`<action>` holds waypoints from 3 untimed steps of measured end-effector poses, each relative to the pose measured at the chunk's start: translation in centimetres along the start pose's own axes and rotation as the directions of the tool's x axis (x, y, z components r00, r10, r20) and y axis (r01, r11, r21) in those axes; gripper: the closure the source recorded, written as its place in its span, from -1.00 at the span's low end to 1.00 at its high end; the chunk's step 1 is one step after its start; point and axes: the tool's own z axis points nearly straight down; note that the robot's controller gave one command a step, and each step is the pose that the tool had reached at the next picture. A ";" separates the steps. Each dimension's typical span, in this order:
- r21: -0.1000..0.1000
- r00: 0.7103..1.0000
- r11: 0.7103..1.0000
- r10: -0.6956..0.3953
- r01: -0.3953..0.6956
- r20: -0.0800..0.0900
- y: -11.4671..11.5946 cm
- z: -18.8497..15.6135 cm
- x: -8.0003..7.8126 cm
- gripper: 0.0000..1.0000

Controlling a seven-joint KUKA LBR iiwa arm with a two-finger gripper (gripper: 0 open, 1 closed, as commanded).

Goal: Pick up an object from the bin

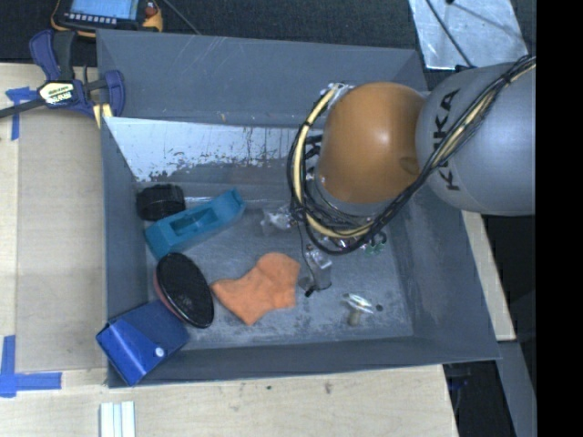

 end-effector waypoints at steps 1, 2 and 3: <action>0.002 0.976 0.976 -0.217 0.217 0.004 2.2 7.2 0.4 -1.00; 0.001 0.925 0.925 -0.379 0.379 0.003 1.9 7.7 -0.8 1.00; 0.000 0.925 0.925 -0.379 0.379 0.003 1.9 7.7 -0.8 1.00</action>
Offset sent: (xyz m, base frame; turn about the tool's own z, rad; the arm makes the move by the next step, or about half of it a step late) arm -0.0023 0.0203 -0.0784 -0.3916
